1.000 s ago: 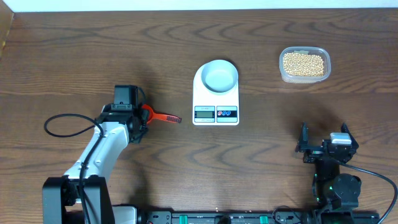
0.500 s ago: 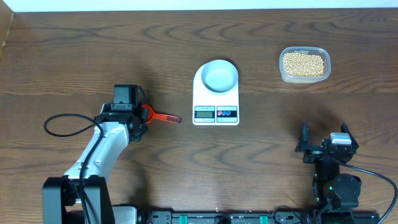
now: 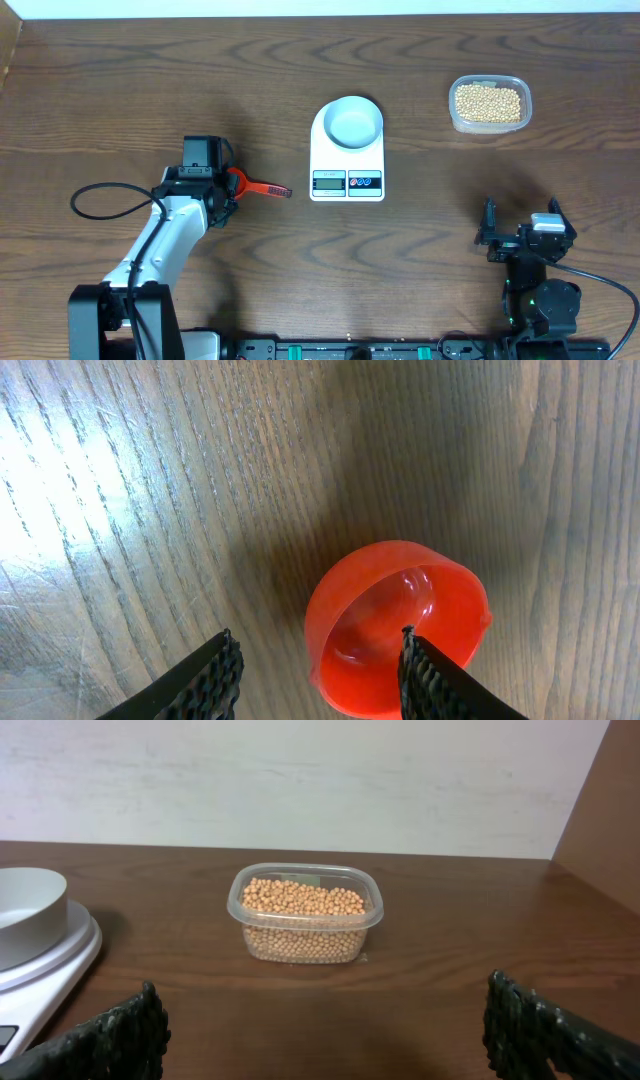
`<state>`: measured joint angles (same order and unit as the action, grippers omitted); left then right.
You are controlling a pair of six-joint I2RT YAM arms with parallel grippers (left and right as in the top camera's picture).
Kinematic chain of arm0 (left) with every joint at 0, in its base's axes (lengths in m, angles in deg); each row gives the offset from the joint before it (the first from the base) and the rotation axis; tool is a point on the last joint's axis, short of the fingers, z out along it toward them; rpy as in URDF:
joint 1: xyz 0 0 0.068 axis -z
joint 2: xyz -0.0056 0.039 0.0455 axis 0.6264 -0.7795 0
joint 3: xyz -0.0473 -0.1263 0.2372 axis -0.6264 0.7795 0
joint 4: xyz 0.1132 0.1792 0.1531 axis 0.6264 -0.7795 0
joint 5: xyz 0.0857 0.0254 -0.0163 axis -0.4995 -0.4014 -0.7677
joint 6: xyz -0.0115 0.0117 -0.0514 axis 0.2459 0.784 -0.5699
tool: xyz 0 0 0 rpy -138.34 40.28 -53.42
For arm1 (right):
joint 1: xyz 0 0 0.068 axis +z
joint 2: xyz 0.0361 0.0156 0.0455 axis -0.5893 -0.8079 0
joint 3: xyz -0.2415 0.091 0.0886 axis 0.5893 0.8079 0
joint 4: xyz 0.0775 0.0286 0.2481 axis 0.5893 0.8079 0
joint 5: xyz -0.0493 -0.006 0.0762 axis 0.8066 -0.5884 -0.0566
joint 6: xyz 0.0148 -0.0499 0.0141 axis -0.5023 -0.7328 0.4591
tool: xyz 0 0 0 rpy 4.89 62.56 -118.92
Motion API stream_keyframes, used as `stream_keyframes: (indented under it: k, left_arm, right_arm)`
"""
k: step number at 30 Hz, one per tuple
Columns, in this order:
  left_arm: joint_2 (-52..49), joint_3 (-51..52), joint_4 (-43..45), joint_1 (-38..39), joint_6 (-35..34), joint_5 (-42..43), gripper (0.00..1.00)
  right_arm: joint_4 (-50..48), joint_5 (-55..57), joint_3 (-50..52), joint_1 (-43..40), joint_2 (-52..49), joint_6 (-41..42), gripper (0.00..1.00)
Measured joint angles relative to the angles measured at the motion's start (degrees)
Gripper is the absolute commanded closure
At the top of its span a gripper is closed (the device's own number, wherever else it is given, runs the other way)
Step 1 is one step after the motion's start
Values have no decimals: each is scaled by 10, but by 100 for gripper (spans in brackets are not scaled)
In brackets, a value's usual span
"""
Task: Scoop item into bowl and weigh 50g on scale
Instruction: 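Close the left gripper on the scoop rim and lift it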
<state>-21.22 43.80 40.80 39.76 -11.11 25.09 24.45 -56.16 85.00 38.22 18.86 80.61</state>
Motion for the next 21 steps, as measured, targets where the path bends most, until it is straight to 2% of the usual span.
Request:
stream_keyframes:
  k: [13,17,21]
  left_arm:
    - [0,0,2,0,0,-13,48]
    - [-9,0,17,0,-1,-15,57]
    - [-37,0,29,0,-2,-12,57]
  right_arm:
    - [0,0,0,0,0,0,1]
    - [0,0,0,0,0,0,1]
    - [0,0,0,0,0,0,1]
